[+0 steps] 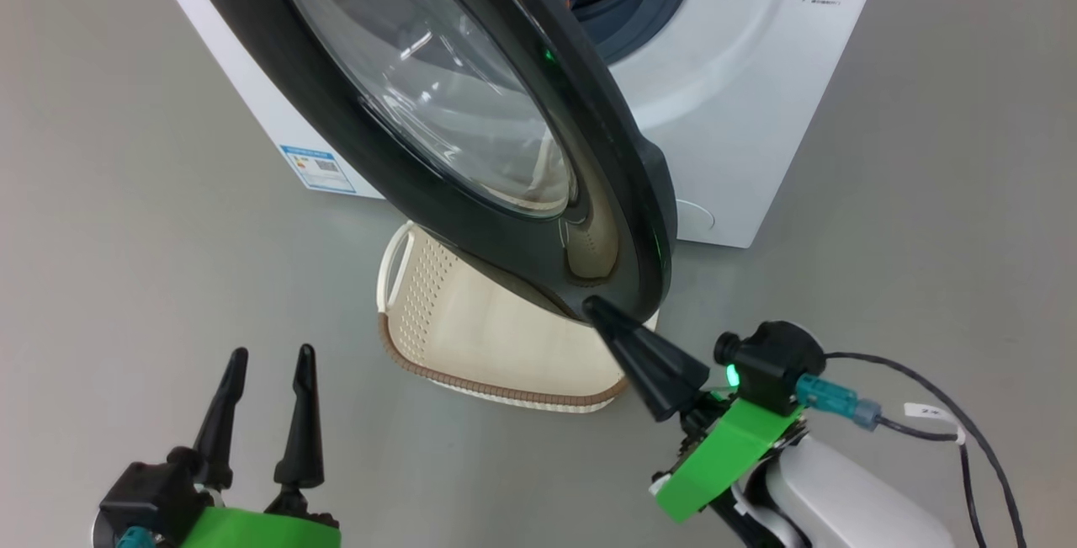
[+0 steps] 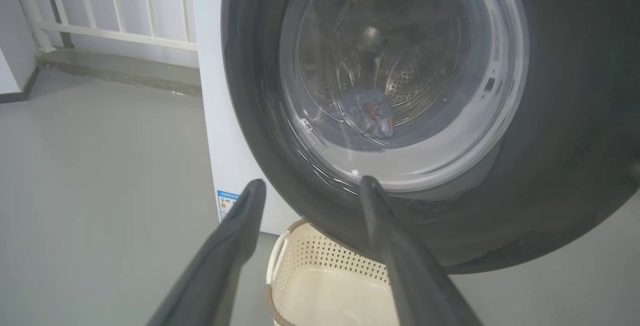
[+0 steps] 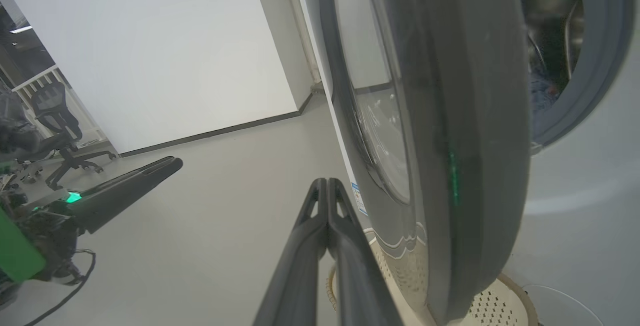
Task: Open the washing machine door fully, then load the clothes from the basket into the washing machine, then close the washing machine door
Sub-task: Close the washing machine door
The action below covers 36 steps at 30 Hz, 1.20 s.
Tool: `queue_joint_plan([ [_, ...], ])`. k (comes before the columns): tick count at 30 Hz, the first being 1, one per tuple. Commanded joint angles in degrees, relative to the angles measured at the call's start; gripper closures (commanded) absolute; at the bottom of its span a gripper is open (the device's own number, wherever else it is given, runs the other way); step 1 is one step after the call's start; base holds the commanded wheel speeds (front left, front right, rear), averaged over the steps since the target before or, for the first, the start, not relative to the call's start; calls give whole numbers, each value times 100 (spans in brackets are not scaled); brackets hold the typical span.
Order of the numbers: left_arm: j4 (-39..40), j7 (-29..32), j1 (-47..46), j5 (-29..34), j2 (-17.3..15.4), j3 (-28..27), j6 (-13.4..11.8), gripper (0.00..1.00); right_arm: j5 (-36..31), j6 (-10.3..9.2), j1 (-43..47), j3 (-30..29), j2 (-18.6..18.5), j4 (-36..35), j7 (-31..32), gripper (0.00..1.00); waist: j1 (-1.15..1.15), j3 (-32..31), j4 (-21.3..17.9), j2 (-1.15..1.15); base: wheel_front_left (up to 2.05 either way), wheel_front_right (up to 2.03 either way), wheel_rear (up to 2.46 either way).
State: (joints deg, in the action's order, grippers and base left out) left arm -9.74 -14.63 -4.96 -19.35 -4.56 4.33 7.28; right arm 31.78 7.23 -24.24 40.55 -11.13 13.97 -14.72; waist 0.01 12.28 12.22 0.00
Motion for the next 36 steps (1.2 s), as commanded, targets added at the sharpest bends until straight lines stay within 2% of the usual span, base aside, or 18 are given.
queue_joint_plan([
  [1, 99, -37, -188, -53, -67, -166, 21, 0, -32, 25, -64, -6, 71, -80, -28, 100, -1, 20, 6, 0, 0, 0, 0],
  [15, 115, -37, -336, -79, -49, -109, 21, 0, -180, 25, -297, -611, 123, 66, -28, 100, -1, 230, 11, 0, 0, 0, 0],
  [25, 190, -37, -540, -57, 16, 2, 21, 0, -234, 25, -649, -1090, -13, 108, -28, 100, -1, 545, 23, 0, 0, 0, 0],
  [36, 262, -37, -992, -75, 109, 317, 21, 0, -265, 25, -1336, -1694, -240, 241, -28, 100, -1, 1124, 222, 0, 0, 0, 0],
])
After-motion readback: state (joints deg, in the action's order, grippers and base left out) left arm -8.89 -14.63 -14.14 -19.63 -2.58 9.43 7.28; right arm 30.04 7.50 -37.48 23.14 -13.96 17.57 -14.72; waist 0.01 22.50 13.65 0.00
